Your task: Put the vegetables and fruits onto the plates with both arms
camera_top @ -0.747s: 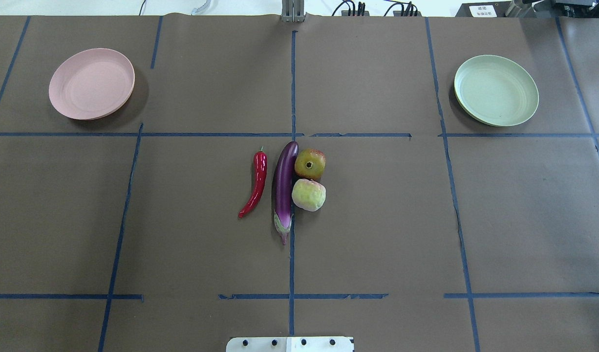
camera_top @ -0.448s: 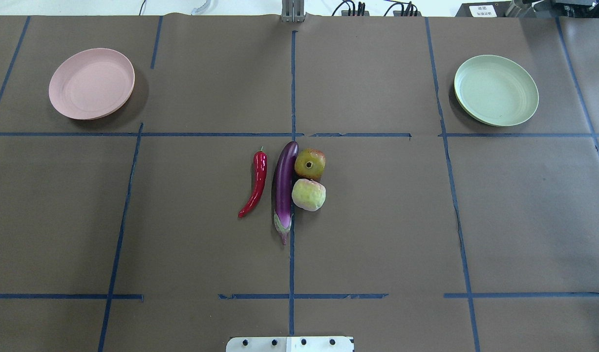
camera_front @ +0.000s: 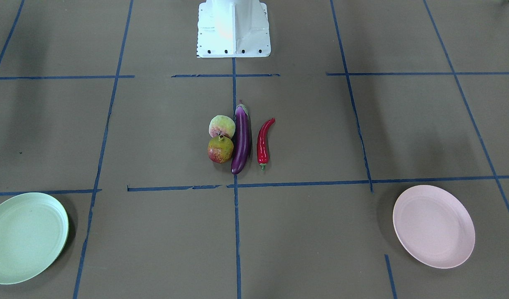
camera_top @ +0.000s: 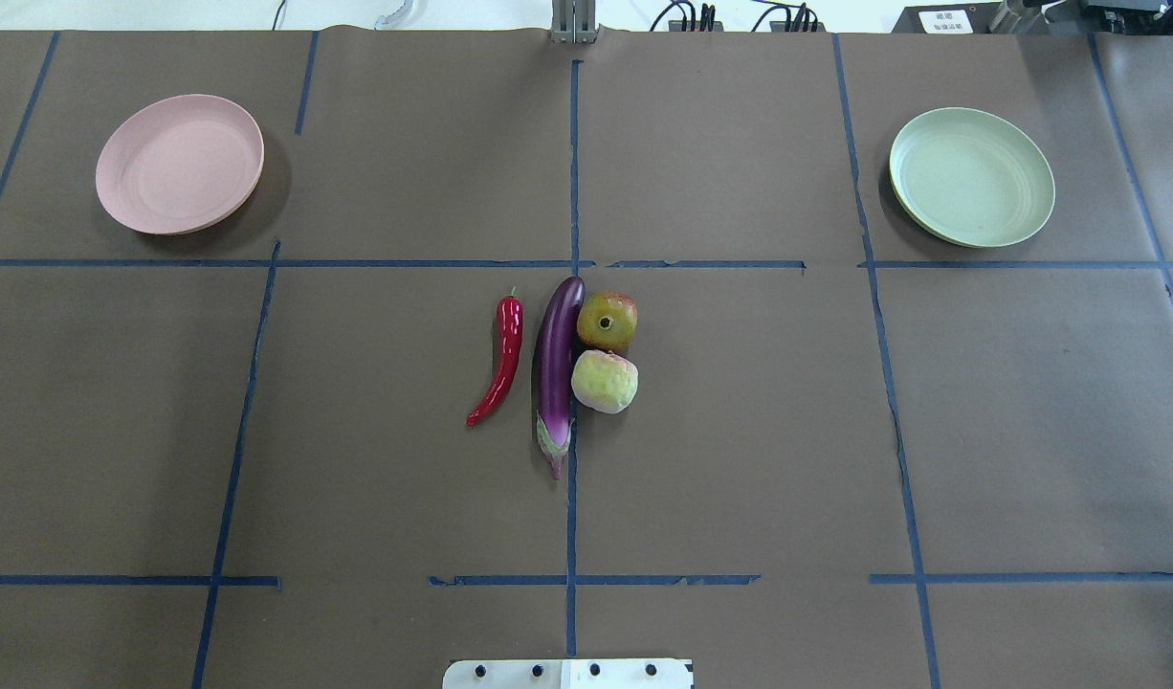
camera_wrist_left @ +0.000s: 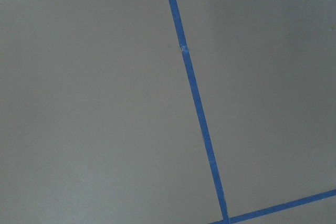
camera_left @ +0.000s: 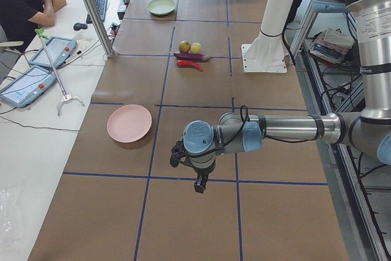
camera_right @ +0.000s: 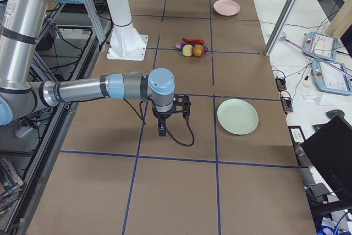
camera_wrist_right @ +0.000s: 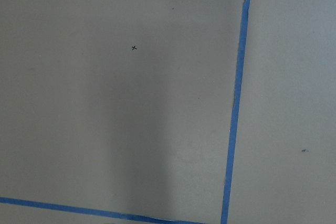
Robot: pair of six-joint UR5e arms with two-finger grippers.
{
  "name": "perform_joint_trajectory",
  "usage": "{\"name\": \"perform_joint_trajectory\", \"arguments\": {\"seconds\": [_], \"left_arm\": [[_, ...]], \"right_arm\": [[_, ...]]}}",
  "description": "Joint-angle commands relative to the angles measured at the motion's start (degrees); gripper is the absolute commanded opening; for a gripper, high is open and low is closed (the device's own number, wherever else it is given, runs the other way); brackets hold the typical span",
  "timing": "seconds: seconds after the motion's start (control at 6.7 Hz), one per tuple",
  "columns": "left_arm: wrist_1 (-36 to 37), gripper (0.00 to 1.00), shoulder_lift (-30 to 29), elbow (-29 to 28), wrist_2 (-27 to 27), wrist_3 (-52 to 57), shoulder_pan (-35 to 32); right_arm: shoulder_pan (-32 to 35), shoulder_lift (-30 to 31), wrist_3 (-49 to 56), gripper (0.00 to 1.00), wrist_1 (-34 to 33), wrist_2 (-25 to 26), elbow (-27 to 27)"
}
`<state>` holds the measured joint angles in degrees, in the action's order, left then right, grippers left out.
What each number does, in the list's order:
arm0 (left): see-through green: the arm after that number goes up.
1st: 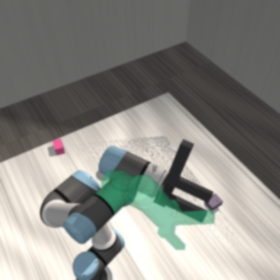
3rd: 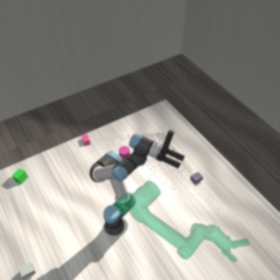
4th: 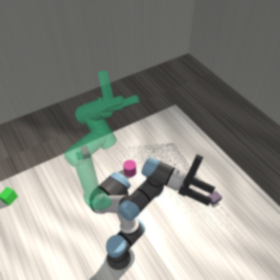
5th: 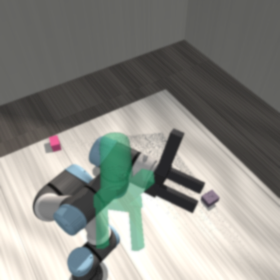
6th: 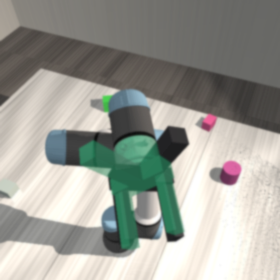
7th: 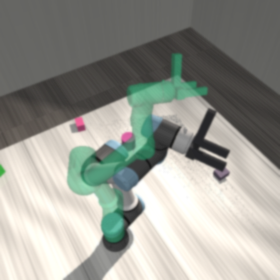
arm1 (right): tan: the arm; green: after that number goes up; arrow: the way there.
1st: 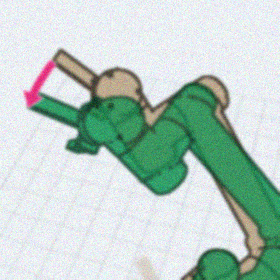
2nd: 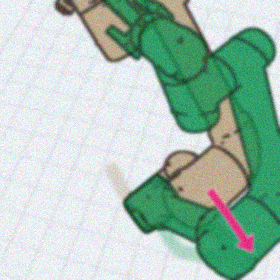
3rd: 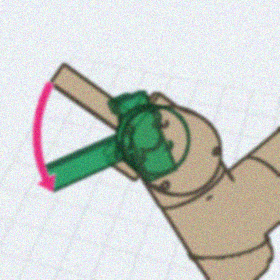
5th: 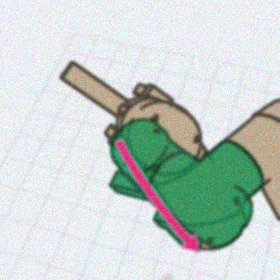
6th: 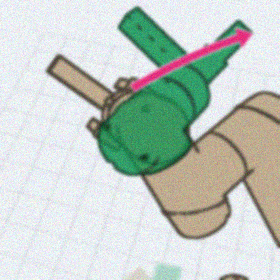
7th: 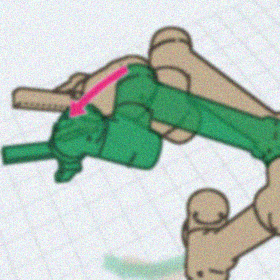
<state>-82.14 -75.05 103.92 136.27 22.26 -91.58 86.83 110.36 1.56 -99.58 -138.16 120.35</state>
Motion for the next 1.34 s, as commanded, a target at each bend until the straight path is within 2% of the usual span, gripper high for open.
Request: {"name": "perform_joint_trajectory", "arguments": {"seconds": [0.0,0.45,1.19], "left_arm": [[0.1,1.0,0.1,0.0,0.2,0.0,-0.1],[-0.8,1.0,2.7,0.7,0.8,0.3,-0.2],[-0.9,1.0,2.7,1.8,0.8,0.2,-0.3]], "right_arm": [[0.0,0.0,-0.2,1.0,0.0,0.0,0.1],[-0.1,0.0,-0.1,1.0,0.1,-0.1,-0.1],[-0.4,-1.4,-0.9,1.0,0.1,-0.3,-0.1]]}}
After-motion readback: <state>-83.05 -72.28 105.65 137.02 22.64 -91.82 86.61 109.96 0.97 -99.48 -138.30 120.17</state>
